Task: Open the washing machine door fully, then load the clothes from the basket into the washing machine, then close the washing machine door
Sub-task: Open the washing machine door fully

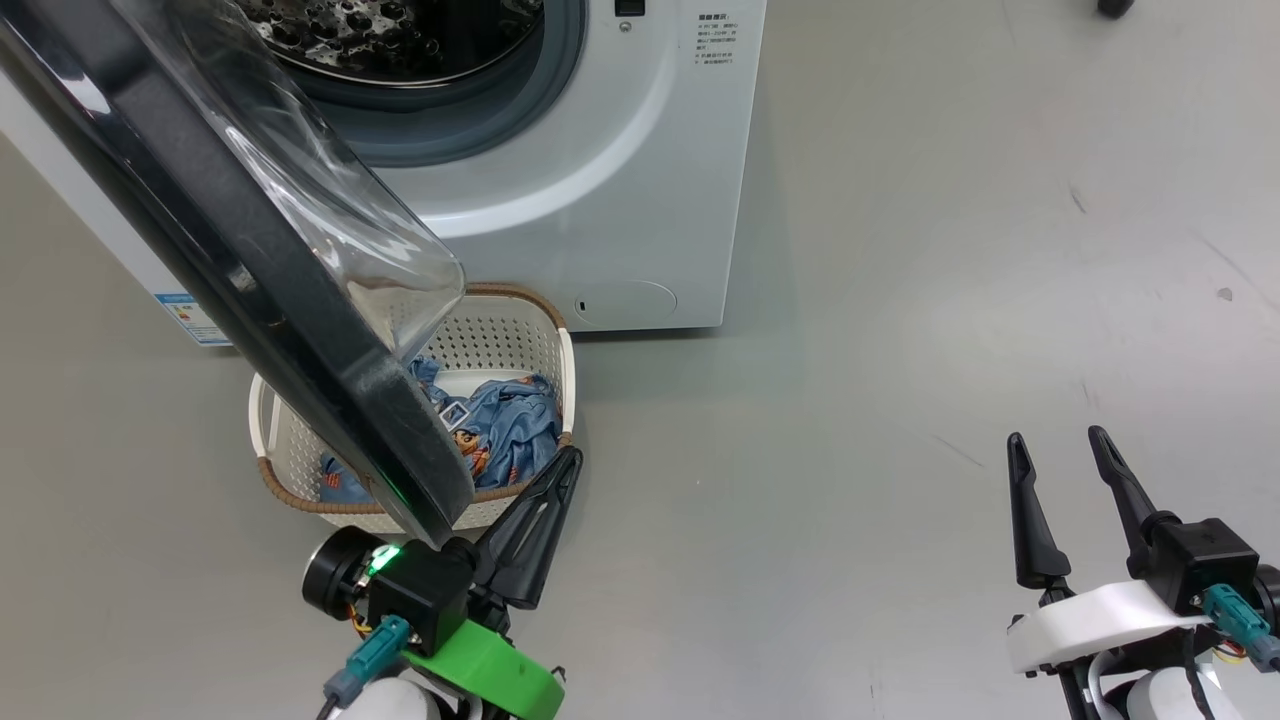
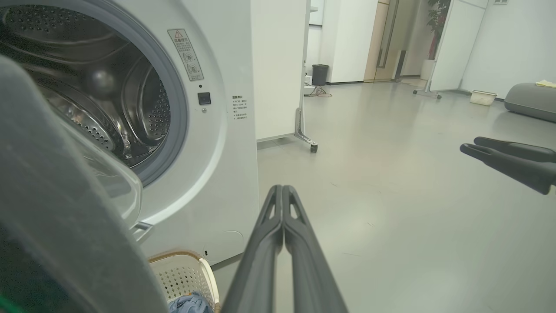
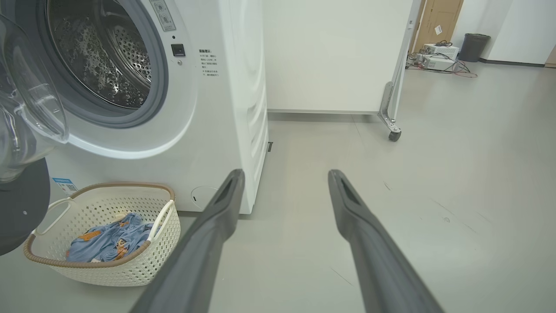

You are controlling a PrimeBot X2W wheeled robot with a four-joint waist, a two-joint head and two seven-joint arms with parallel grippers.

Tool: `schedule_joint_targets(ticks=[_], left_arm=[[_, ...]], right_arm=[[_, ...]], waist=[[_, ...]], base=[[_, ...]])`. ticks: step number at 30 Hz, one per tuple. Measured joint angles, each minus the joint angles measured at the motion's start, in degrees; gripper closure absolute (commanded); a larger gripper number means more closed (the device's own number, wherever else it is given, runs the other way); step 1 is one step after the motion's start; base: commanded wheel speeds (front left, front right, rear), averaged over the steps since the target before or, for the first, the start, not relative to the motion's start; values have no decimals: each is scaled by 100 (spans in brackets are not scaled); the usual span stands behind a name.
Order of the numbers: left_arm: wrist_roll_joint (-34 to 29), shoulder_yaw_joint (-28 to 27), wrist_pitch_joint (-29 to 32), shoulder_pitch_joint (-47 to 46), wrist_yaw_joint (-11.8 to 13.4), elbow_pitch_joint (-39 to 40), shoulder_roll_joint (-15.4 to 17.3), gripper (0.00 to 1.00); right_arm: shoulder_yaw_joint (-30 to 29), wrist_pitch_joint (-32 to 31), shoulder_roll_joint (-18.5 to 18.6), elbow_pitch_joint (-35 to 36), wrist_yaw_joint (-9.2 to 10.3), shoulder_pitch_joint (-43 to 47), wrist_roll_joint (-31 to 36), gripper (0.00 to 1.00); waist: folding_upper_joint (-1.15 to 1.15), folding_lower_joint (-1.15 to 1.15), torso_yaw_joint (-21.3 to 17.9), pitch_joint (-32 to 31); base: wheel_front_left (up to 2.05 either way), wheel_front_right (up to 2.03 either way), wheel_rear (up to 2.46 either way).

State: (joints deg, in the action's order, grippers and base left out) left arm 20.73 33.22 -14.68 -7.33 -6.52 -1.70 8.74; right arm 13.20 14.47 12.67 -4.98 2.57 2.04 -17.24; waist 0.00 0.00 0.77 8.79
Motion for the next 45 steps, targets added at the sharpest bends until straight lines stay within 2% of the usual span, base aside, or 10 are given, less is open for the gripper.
schedule_joint_targets(ticks=[12, 29, 45], left_arm=[[14, -474, -1, -353, 49, -165, -122, 100], [33, -648, -1, -443, -1, -427, -287, 100], [125, -761, -1, -429, -7, -553, -466, 100]], right_arm=[[-5, 0, -10, -18, -83, -93, 15, 0], [-56, 0, -47, -140, -151, -154, 15, 0], [-101, 0, -130, -253, -202, -151, 15, 0]], waist=[[0, 0, 136, 164], [0, 0, 196, 187], [0, 0, 468, 71]], base=[[0, 0, 0], [0, 0, 0], [0, 0, 0]])
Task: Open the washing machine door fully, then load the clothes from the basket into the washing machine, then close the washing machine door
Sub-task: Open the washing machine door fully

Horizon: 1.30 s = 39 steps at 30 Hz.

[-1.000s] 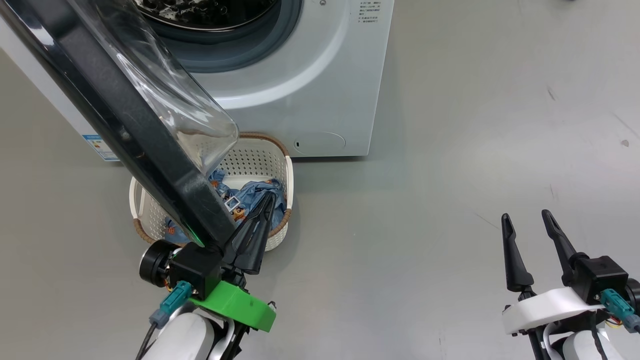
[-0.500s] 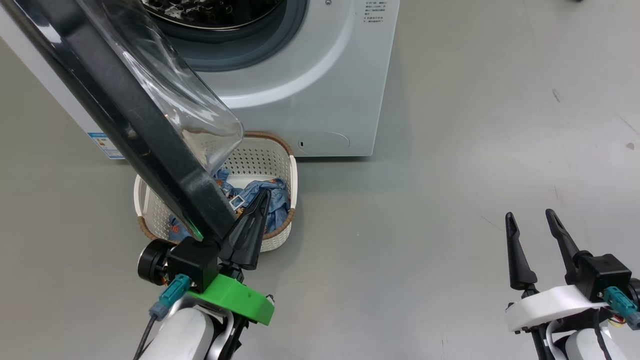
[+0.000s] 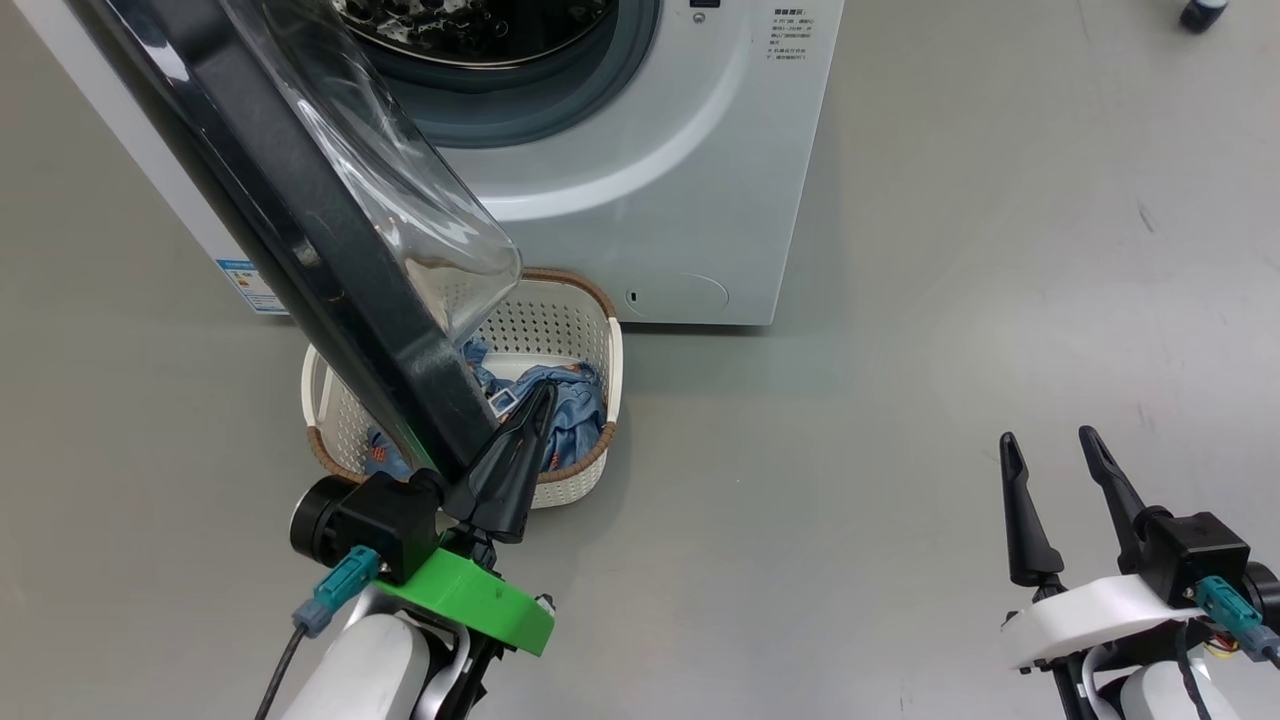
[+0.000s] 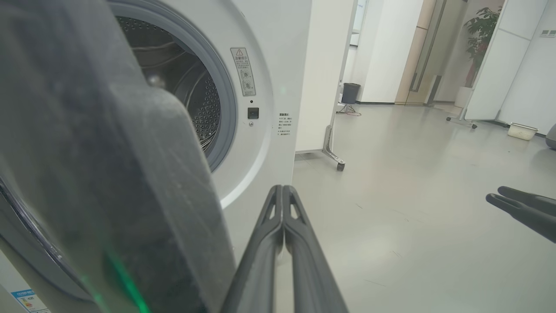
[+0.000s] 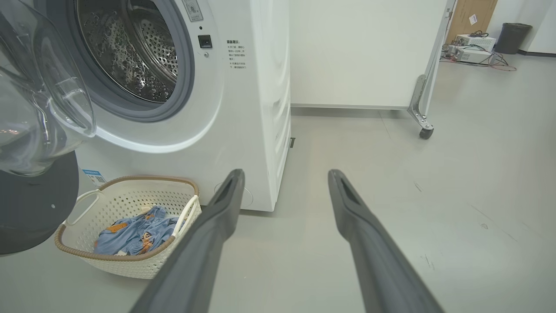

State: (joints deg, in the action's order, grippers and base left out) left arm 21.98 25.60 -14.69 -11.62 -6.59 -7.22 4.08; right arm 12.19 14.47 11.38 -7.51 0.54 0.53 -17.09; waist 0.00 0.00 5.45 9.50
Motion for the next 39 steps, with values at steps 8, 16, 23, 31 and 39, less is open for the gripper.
schedule_joint_targets(ticks=[8, 16, 23, 31, 39], left_arm=[[-1, -71, -1, 37, 4, -152, -101, 100], [-4, -130, -1, 113, 63, -220, -132, 100], [-78, -146, -1, 113, 134, -291, -152, 100], [-140, -141, 0, 108, 164, -271, -152, 100], [-267, -113, 0, 131, 170, -165, -152, 100]], right_arm=[[-8, 0, -40, -47, -47, 0, -1, 0], [-26, 0, -62, -81, -51, 0, -1, 0], [-25, 0, -92, -98, -101, 0, -1, 0], [-93, 0, -87, -111, -105, 1, 0, 0], [-199, 0, -80, -92, -100, 1, 0, 0]], waist=[[0, 0, 56, -23], [0, 0, 118, -36], [0, 0, 166, -46], [0, 0, 229, -13], [0, 0, 399, 50]], base=[[0, 0, 0], [0, 0, 0], [0, 0, 0], [0, 0, 0], [0, 0, 0]])
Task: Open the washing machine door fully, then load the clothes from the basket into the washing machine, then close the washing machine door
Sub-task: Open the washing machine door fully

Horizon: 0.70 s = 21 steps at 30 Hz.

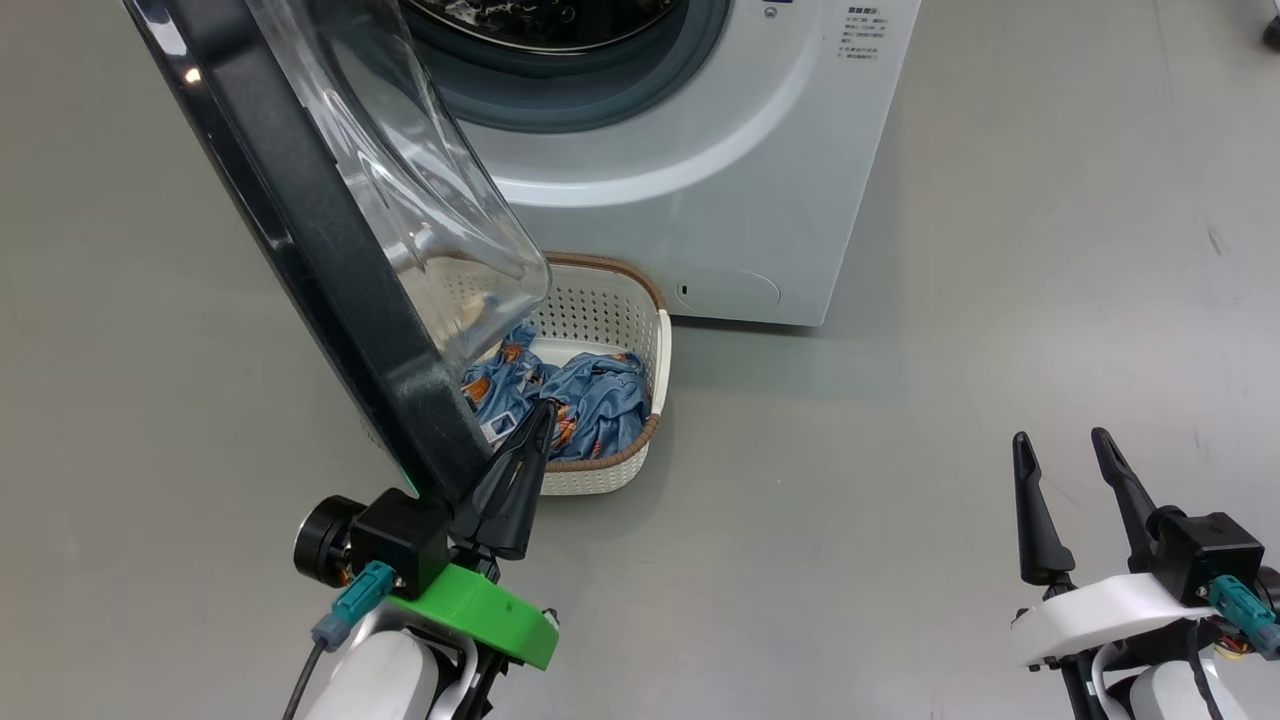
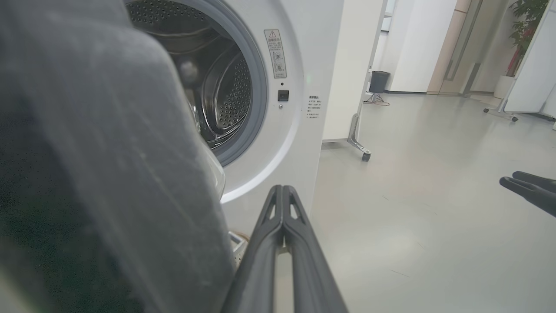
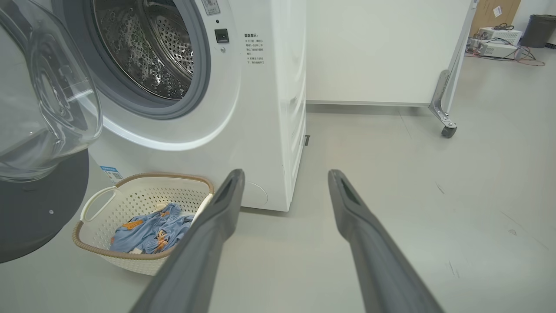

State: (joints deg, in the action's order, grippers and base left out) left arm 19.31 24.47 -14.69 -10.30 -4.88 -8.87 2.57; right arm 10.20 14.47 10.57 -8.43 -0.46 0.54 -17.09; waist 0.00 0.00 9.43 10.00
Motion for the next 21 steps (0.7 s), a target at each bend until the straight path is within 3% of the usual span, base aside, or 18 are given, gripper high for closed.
schedule_joint_targets(ticks=[13, 21], left_arm=[[-74, 256, 0, 265, 97, 408, 23, 100], [-48, 10, 0, 451, 288, 390, 21, 100]], right_arm=[[-8, 0, -10, -37, -9, 12, 18, 0], [29, 0, -76, -132, -102, 12, 19, 0]], waist=[[0, 0, 323, -85], [0, 0, 356, -177]], base=[[0, 0, 0], [0, 0, 0]])
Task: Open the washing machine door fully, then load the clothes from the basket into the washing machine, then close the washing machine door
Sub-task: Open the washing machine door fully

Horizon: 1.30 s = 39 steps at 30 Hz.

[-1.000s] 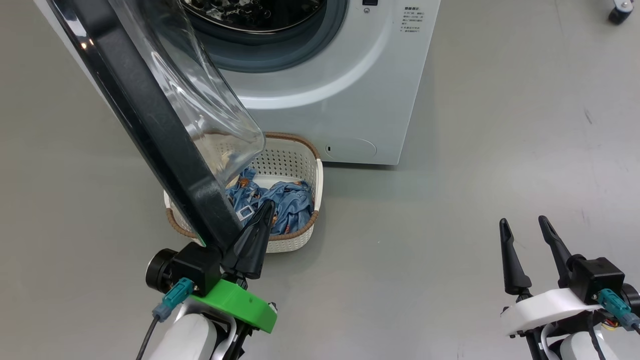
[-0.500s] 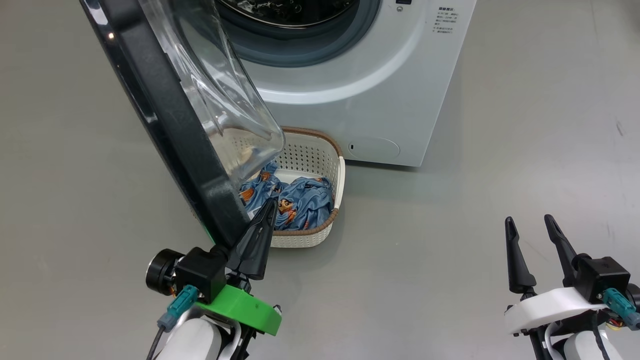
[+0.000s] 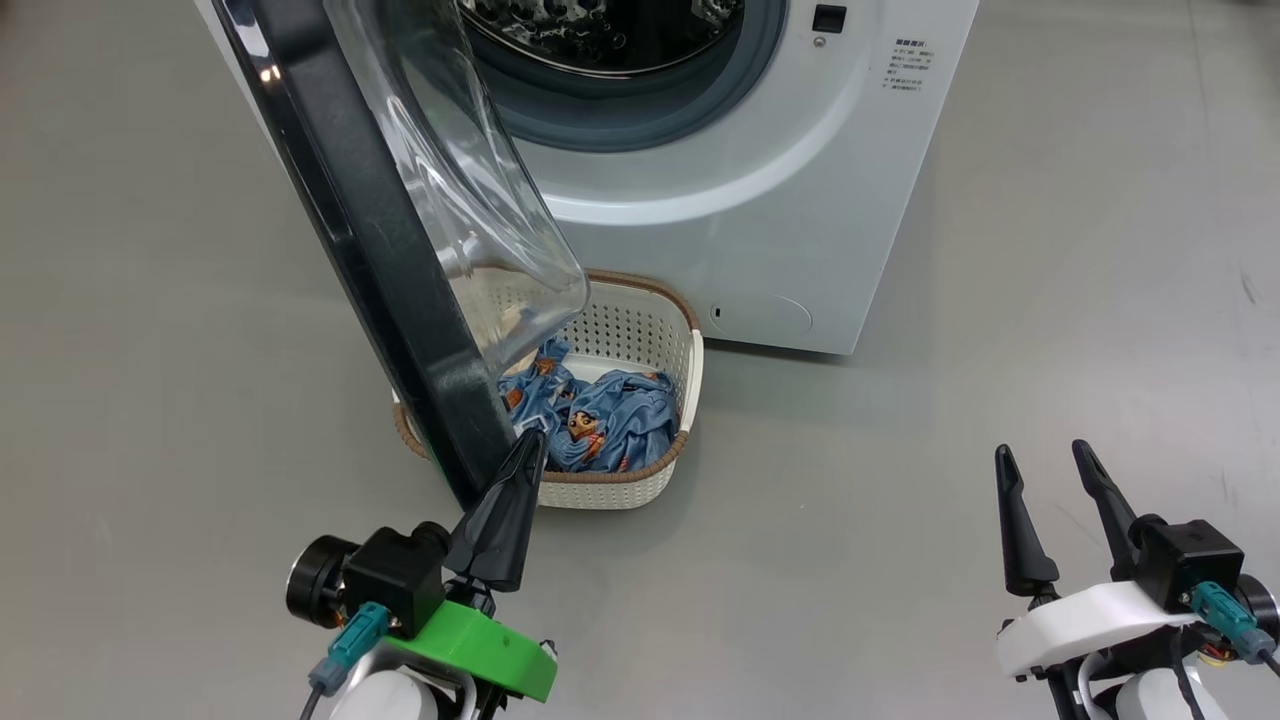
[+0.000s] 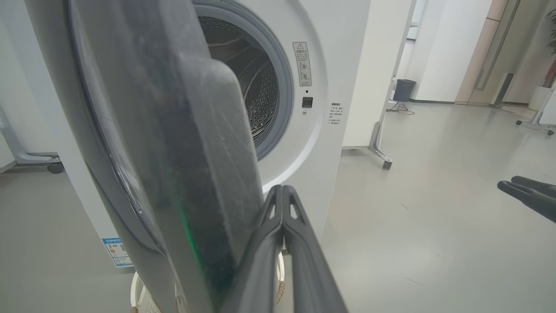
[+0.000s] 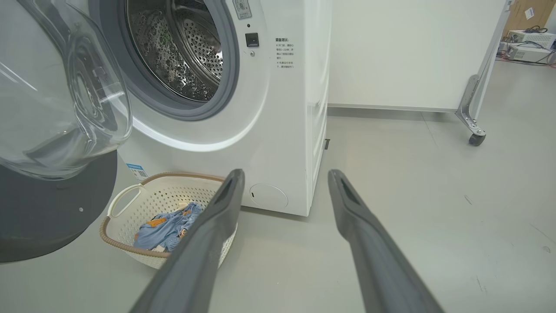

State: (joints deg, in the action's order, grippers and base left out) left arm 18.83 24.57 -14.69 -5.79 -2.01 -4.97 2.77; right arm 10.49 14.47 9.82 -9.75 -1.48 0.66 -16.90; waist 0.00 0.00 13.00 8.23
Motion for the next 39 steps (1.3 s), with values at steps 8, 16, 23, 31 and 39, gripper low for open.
schedule_joint_targets(ticks=[8, 16, 23, 31, 39], left_arm=[[1, -57, -1, 70, 122, -7, -3, 100], [35, -80, 0, 172, 205, -33, -13, 100], [56, -332, 1, 247, 380, -45, 12, 100], [145, -544, 8, 282, 467, -81, 79, 100], [269, -882, 8, 344, 559, -178, 178, 100]], right_arm=[[-32, 0, -35, -4, 0, 55, 0, 0], [-119, 0, -37, -7, -4, 144, 0, 0], [-89, 0, -74, -9, -51, 196, 0, 0], [-153, 0, -81, -8, -48, 227, 1, 0], [-219, 0, -74, 10, -48, 231, 33, 0]], waist=[[0, 0, -20, -102], [0, 0, 167, -177], [0, 0, 331, -240], [0, 0, 473, -261], [0, 0, 710, -239]], base=[[0, 0, 0], [0, 0, 0], [0, 0, 0], [0, 0, 0], [0, 0, 0]])
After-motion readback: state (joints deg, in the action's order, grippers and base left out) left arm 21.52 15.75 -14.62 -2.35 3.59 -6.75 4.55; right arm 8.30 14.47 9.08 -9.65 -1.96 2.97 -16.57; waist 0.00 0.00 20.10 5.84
